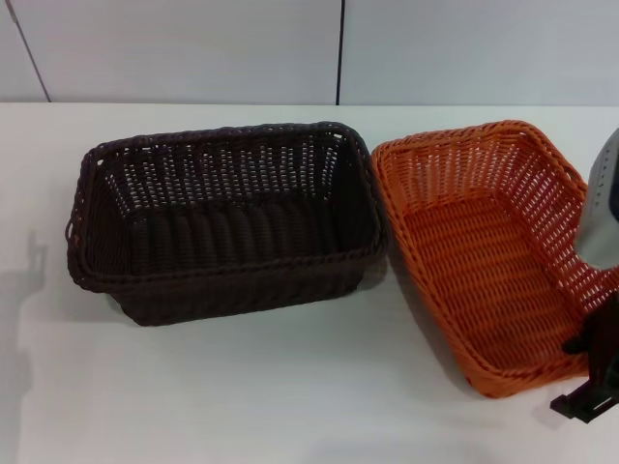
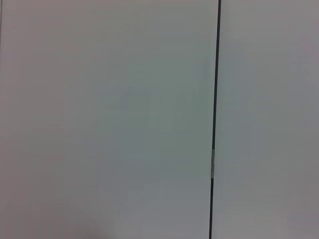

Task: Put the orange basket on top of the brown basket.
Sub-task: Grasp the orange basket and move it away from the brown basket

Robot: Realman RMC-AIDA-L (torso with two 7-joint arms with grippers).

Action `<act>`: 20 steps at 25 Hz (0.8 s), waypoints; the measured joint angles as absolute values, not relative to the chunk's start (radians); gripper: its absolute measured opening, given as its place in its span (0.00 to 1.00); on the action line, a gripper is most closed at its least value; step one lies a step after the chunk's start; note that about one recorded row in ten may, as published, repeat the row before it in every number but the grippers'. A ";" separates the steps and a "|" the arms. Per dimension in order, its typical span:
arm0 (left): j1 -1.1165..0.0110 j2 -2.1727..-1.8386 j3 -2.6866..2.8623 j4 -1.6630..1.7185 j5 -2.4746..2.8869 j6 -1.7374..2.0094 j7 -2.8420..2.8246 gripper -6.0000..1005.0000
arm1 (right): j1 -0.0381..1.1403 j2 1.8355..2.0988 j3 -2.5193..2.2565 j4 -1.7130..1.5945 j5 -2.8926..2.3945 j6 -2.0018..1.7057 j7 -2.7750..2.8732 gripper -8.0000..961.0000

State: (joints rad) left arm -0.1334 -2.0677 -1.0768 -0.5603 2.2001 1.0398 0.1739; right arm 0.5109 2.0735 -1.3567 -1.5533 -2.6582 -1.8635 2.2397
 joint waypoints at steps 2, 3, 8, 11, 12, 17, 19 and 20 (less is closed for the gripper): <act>-0.134 -2.067 -1.077 -0.560 2.200 1.040 0.174 0.71 | 0.517 2.074 -1.363 -1.534 -2.677 -1.841 2.255 0.81; -0.135 -2.067 -1.077 -0.560 2.200 1.040 0.174 0.71 | 0.517 2.074 -1.363 -1.534 -2.677 -1.841 2.255 0.79; -0.135 -2.065 -1.083 -0.558 2.200 1.040 0.172 0.71 | 0.523 2.074 -1.365 -1.545 -2.685 -1.826 2.263 0.67; -0.136 -2.065 -1.084 -0.557 2.200 1.040 0.172 0.71 | 0.534 2.074 -1.368 -1.545 -2.686 -1.827 2.268 0.60; -0.137 -2.065 -1.084 -0.557 2.200 1.040 0.172 0.71 | 0.540 2.074 -1.373 -1.540 -2.686 -1.827 2.272 0.57; -0.141 -2.063 -1.085 -0.550 2.200 1.043 0.171 0.71 | 0.541 2.074 -1.389 -1.539 -2.686 -1.820 2.288 0.36; -0.141 -2.063 -1.085 -0.550 2.200 1.043 0.171 0.71 | 0.540 2.074 -1.391 -1.543 -2.686 -1.817 2.297 0.34; -0.141 -2.063 -1.085 -0.550 2.200 1.043 0.171 0.71 | 0.538 2.074 -1.393 -1.552 -2.686 -1.812 2.308 0.33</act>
